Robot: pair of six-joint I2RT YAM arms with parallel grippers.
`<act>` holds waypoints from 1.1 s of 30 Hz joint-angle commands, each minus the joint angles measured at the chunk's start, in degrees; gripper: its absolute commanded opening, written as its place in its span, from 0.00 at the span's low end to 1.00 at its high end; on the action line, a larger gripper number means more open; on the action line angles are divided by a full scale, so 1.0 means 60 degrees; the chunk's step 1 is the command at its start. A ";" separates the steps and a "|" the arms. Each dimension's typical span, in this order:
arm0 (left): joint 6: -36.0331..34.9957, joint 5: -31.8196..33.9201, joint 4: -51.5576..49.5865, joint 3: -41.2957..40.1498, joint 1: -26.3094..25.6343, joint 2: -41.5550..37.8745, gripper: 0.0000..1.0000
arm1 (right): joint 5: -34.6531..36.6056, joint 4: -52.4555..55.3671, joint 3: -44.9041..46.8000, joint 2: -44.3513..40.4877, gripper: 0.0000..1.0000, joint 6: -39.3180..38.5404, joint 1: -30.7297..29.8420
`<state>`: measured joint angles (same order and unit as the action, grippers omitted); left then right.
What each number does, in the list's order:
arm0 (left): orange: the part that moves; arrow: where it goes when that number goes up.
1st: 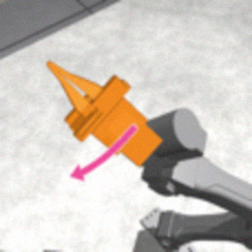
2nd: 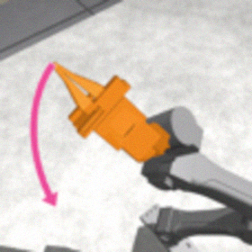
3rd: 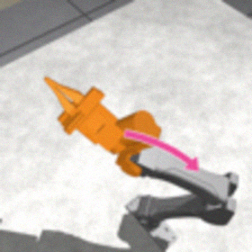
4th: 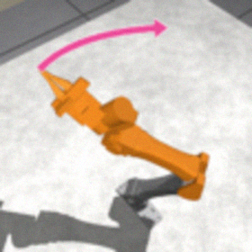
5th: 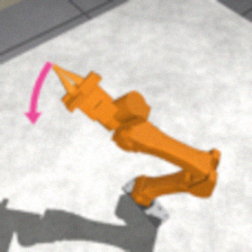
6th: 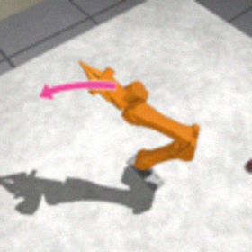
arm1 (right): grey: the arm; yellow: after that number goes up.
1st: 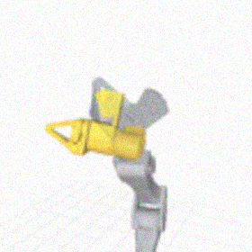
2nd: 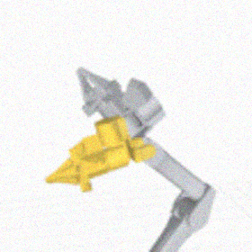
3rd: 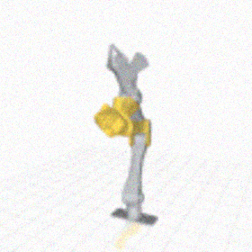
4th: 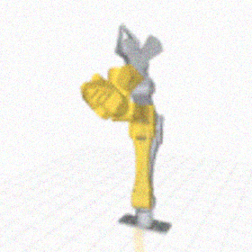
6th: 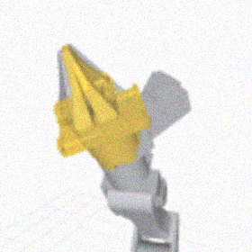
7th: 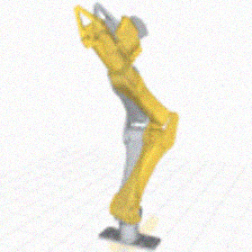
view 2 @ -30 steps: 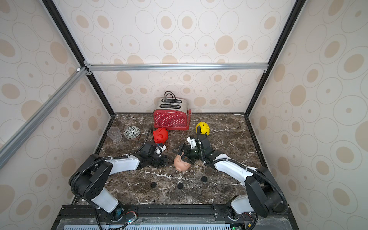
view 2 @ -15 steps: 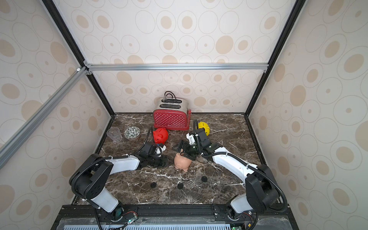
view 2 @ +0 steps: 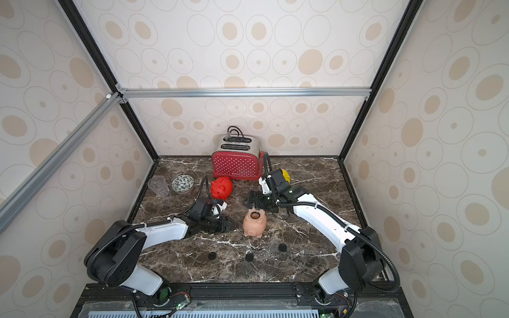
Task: Close piggy banks
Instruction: Turn over the piggy bank at the center of the board, then adjust the piggy bank at the center of the board.
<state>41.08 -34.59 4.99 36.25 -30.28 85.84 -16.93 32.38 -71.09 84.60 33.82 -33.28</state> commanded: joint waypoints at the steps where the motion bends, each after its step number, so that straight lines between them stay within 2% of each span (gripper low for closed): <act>1: -0.0215 0.0019 -0.0444 -0.0249 -0.0077 -0.0726 0.58 | 0.1593 0.1046 -0.0582 0.0526 1.00 -0.1321 0.0065; 3: -0.0373 0.0084 -0.0841 -0.0328 -0.0223 -0.1153 0.58 | 0.1950 0.1122 -0.0848 0.0901 0.97 -0.1553 0.0203; 5: -0.0453 0.0110 -0.1175 -0.0347 -0.0435 -0.1473 0.59 | 0.2308 0.1174 -0.1098 0.1302 0.89 -0.1624 0.0346; 7: -0.0475 0.0060 -0.1306 -0.0310 -0.0811 -0.1614 0.60 | 0.2454 0.1360 -0.1468 0.1805 0.80 -0.1749 0.0498; 10: -0.0505 -0.0008 -0.1305 -0.0199 -0.1444 -0.1567 0.61 | 0.2400 0.1748 -0.1953 0.2421 0.74 -0.1899 0.0533; 17: -0.0504 -0.0127 -0.0937 -0.0285 -0.1966 -0.1295 0.61 | 0.2197 0.1682 -0.1845 0.2823 0.74 -0.2004 0.0593; 20: -0.0430 -0.0212 -0.0680 -0.0220 -0.2078 -0.0794 0.59 | 0.2861 0.1839 -0.1949 0.3016 0.80 -0.2106 0.0612; 22: -0.0373 -0.0186 -0.0547 -0.0196 -0.2105 -0.0631 0.59 | 0.2927 0.1823 -0.1951 0.3141 0.80 -0.2111 0.0667; 33: 0.0029 -0.0059 0.0467 0.0079 -0.2129 0.0745 0.59 | 0.2318 0.1695 -0.1551 0.3642 0.80 -0.1939 0.0665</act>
<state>39.94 -35.27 4.82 35.09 -42.54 88.31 -1.89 41.32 -81.56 105.80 22.41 -29.45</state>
